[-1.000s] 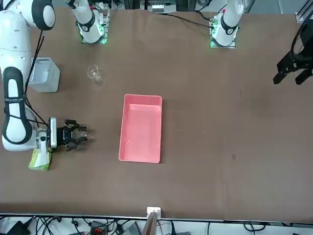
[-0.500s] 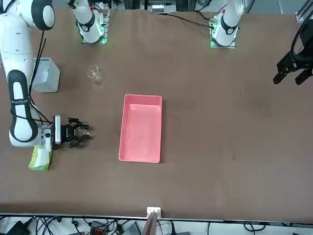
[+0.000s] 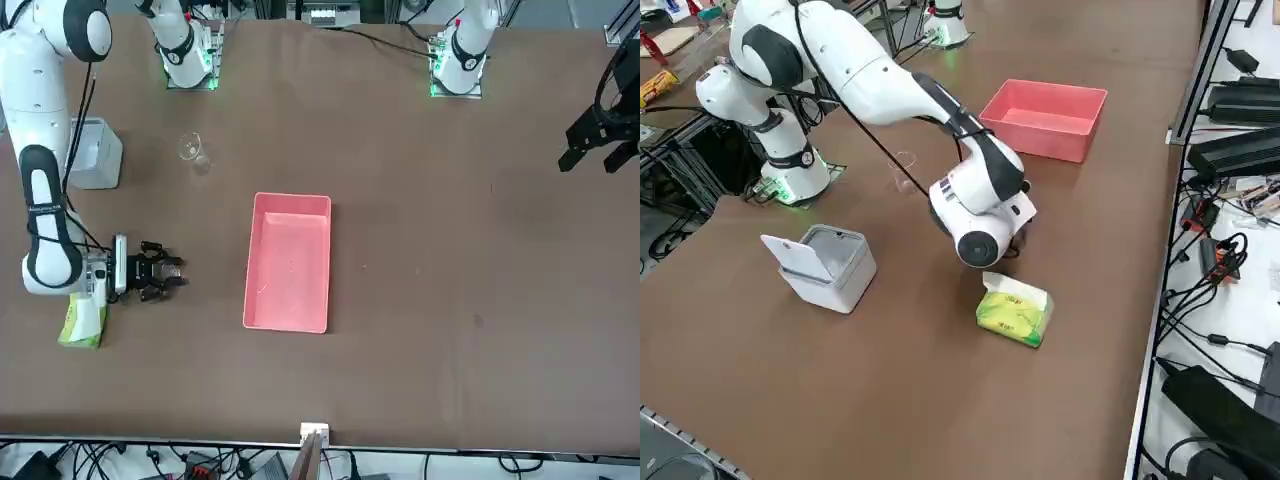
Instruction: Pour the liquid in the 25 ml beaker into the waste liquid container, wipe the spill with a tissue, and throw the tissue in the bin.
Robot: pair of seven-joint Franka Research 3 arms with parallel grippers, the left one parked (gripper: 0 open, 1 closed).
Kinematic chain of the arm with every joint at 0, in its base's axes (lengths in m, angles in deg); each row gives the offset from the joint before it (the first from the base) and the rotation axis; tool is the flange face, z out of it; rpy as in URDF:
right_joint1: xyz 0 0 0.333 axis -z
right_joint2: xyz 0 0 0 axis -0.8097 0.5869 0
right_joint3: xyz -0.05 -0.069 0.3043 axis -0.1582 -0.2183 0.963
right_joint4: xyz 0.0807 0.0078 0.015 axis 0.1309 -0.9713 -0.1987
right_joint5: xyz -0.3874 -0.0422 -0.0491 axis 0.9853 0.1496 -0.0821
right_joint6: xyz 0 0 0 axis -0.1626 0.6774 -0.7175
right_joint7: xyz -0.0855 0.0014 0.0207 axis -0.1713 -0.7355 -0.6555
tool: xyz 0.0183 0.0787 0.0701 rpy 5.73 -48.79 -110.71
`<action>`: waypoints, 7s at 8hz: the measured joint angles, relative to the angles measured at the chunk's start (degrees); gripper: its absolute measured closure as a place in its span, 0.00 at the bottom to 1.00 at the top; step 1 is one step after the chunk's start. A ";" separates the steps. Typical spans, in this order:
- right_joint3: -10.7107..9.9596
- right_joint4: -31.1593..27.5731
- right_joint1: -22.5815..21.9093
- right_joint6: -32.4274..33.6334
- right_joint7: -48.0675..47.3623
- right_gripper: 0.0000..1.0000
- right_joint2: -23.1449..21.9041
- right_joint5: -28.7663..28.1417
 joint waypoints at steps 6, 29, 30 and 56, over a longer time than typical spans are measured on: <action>0.20 -1.55 -0.21 -2.42 0.62 0.40 -0.07 0.21; -7.60 0.49 -2.77 -14.43 -57.38 0.00 -19.94 28.57; -7.60 0.65 -3.78 -14.65 -65.58 0.00 -19.53 30.23; -13.45 13.12 -9.96 -19.02 -103.45 0.98 -5.00 48.92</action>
